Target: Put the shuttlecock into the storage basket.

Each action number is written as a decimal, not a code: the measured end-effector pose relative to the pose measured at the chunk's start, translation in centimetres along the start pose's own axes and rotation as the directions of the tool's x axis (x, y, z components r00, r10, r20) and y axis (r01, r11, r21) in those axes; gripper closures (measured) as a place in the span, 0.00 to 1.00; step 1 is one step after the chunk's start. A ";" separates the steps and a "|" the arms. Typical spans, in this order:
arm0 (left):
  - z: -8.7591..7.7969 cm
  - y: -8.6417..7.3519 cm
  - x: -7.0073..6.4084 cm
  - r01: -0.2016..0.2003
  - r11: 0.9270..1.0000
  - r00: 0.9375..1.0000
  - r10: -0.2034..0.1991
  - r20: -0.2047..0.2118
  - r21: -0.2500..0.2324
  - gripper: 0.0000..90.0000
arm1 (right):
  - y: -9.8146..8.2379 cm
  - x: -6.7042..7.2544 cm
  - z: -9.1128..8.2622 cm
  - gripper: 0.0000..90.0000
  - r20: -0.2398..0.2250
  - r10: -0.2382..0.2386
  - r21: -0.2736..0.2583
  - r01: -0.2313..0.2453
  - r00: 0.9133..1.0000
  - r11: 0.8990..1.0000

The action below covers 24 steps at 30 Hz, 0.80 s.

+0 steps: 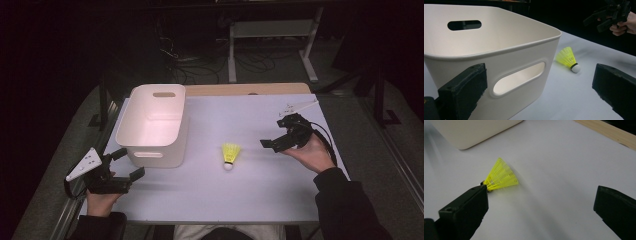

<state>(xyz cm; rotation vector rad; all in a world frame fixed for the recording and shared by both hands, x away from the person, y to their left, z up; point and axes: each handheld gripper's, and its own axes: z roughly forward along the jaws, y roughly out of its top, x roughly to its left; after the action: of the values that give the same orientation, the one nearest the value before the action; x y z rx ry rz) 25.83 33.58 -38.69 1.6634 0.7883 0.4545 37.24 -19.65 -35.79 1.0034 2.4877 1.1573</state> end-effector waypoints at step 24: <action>0.0 0.0 0.0 0.000 1.000 1.000 0.000 0.002 0.000 0.00 | -0.1 -0.4 2.5 0.00 -0.021 0.019 0.037 -0.019 1.000 0.999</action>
<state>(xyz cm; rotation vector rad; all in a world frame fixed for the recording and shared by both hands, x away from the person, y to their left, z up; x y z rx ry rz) 25.84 33.57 -38.69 1.6632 0.7865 0.4526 38.63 -18.46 -37.54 1.0320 2.5301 1.1371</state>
